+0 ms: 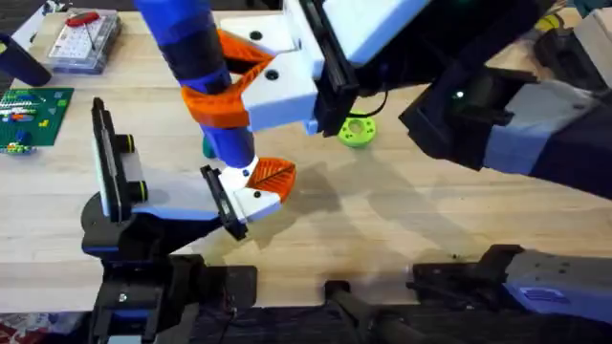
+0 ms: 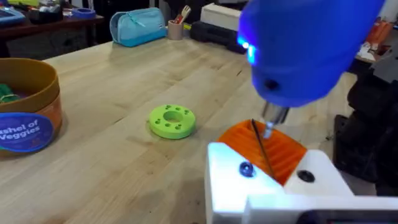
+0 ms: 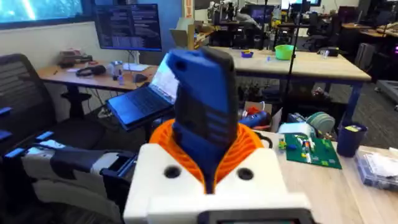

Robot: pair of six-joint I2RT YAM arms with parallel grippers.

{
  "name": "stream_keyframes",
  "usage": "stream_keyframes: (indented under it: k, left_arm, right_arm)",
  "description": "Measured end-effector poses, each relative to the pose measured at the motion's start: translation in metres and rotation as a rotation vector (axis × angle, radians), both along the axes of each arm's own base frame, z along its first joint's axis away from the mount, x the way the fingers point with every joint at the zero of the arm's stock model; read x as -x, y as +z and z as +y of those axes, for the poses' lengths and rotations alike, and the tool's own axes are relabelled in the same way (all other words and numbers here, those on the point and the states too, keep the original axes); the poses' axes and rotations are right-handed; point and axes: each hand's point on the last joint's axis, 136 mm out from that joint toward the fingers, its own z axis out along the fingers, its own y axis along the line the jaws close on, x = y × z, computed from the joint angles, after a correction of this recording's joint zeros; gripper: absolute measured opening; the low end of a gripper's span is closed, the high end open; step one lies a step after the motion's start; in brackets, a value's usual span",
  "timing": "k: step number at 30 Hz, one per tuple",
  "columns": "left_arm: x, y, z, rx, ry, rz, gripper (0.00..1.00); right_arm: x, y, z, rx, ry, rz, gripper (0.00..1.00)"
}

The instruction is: Pick up the gripper from the table and insert it into the empty holder that is missing its gripper. Then pick up a screw, insert it into the mounting hole, and use the screwdriver to tighten it. Finally, clean up the table by picking up the vegetable and placing it into the bucket.

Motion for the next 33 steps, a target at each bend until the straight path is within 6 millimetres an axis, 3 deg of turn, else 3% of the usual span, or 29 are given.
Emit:
stream_keyframes:
  k: [33]
  left_arm:
    - [0.000, 0.000, 0.000, 0.000, 0.000, 0.000, 0.010]
  right_arm:
    - [0.000, -0.013, 0.006, 0.021, 0.005, -0.009, 0.025]
